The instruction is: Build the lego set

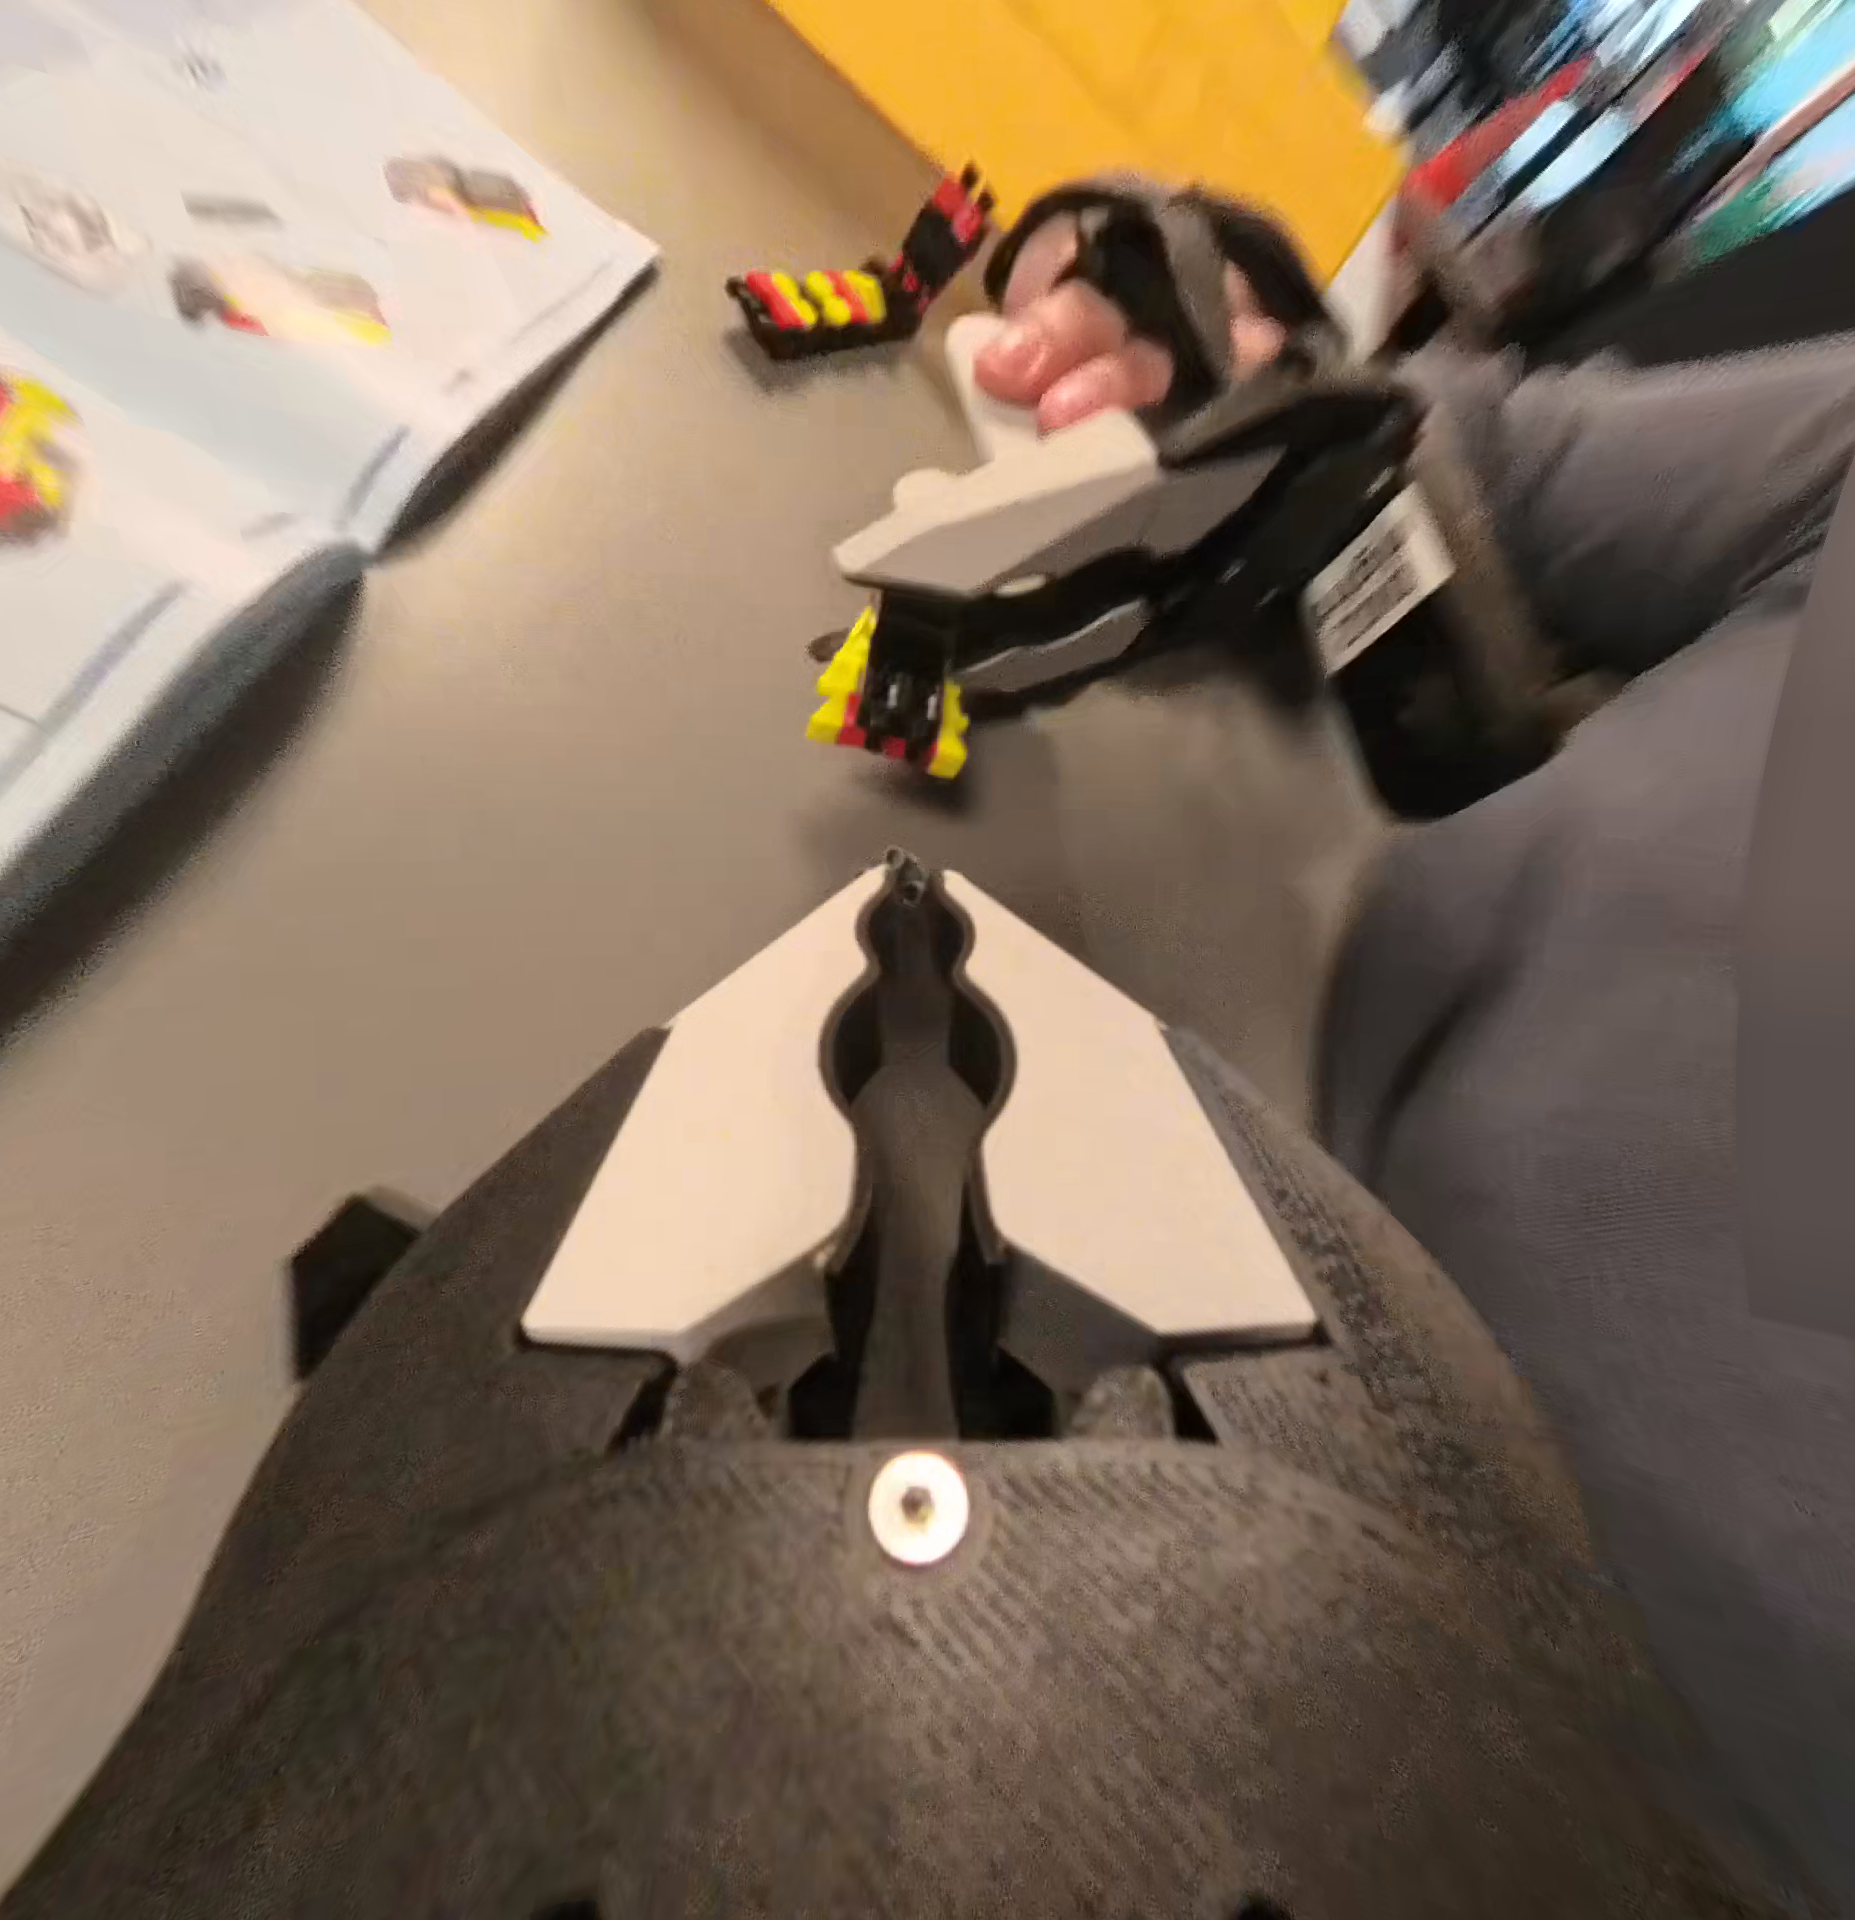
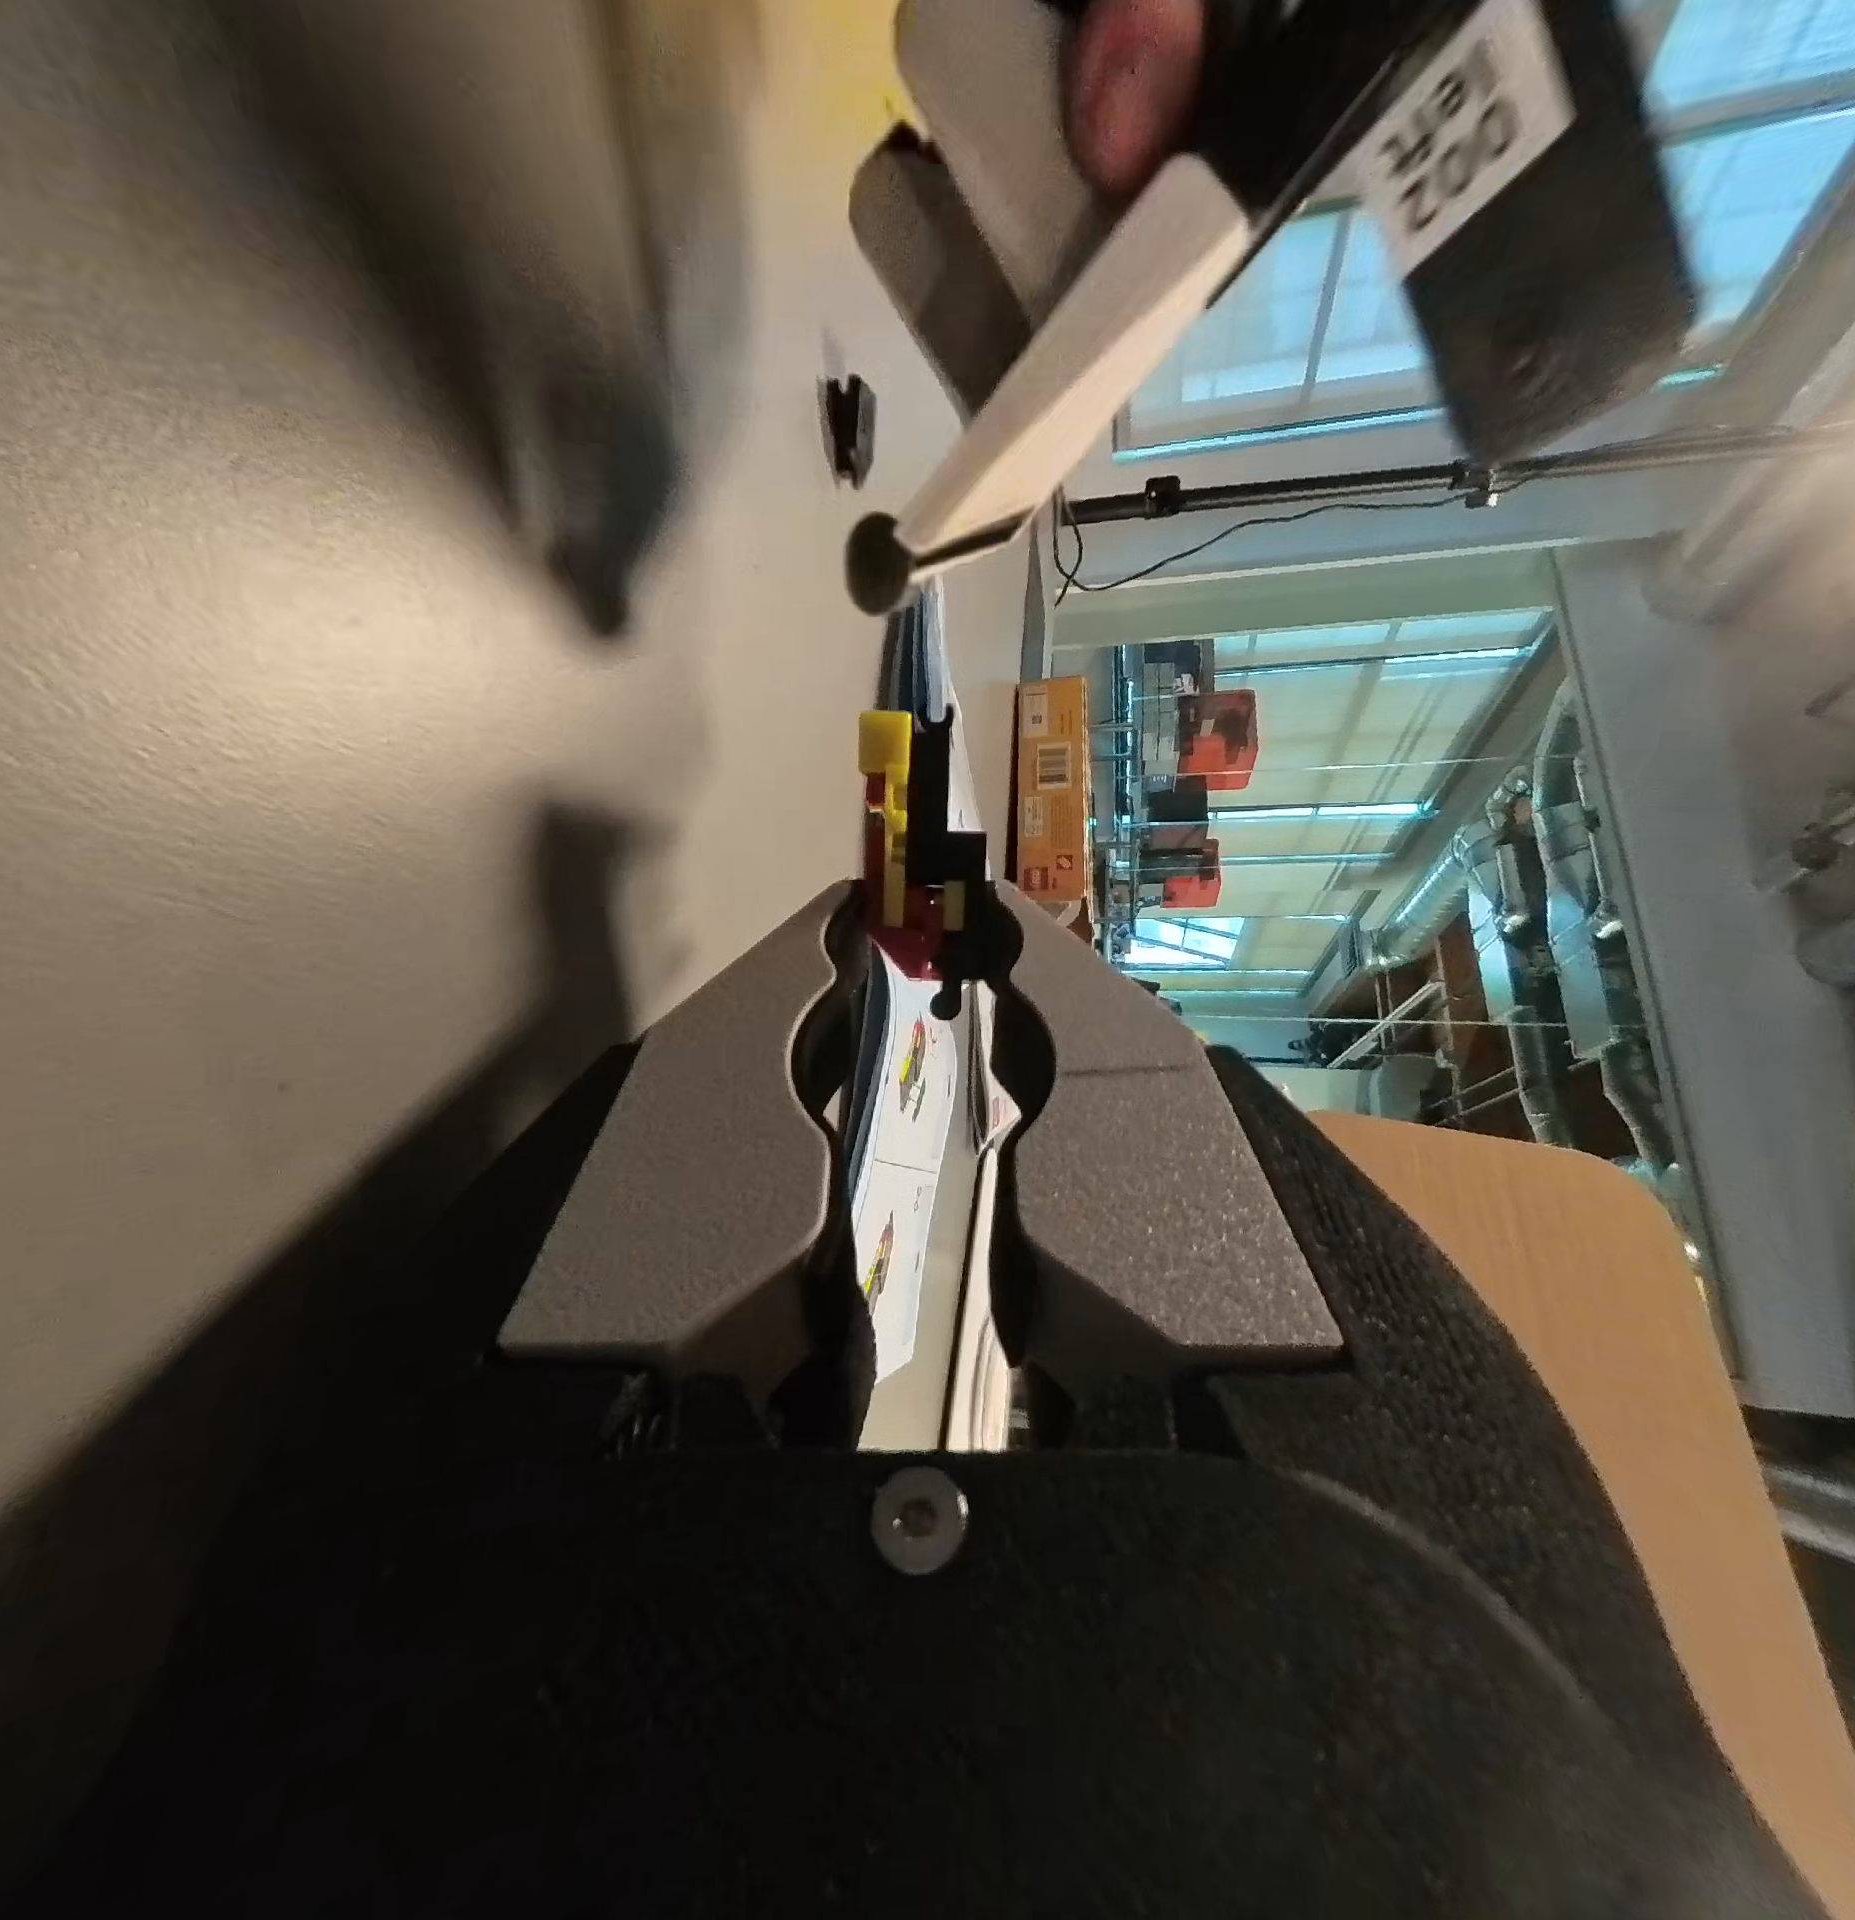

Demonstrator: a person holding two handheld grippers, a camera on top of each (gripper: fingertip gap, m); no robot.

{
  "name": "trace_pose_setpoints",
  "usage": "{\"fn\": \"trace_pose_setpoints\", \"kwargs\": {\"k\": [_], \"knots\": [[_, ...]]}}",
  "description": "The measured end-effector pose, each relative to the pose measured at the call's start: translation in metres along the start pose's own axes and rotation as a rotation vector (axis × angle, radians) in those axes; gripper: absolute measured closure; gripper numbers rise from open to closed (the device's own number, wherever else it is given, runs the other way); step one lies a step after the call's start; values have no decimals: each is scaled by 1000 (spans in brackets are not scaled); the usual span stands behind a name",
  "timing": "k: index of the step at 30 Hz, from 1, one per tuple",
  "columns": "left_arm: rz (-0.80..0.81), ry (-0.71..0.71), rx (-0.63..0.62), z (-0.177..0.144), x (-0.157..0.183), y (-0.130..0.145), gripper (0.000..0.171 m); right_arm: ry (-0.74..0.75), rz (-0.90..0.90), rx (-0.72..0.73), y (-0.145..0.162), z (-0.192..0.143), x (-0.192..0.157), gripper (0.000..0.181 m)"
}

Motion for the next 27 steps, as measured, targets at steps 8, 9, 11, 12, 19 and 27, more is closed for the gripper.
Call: {"fn": "trace_pose_setpoints", "kwargs": {"k": [8, 9, 11, 12, 19, 27], "knots": [[-497, 222, -191, 1, -26, 20, 168, 0, -20, 19, -2, 6, -6, 163], [-520, 227, -202, 1, -27, 19, 168, -1, -20, 19, -3, 6, -7, 163], [-517, 214, -223, 0, -28, 18, 168, -1, -22, 19, -3, 7, -8, 163], [-510, 200, -232, -1, -29, 16, 167, 0, -23, 18, -3, 8, -9, 162], [-370, 15, -210, -11, -41, 13, 160, -1, -24, 20, -4, 8, -8, 163], [136, -167, -237, -5, -14, 19, 151, 5, -24, 21, -4, 3, -4, 163]]}}
Point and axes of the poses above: each gripper's, where its closed fingertips meet, z out along the fingers, y out of its underside, x = y × z across the jaws, the point moved 5 cm from there along -z, back along the fingers, and after that the axes turned 2 degrees about z, right-handed, at the moved point
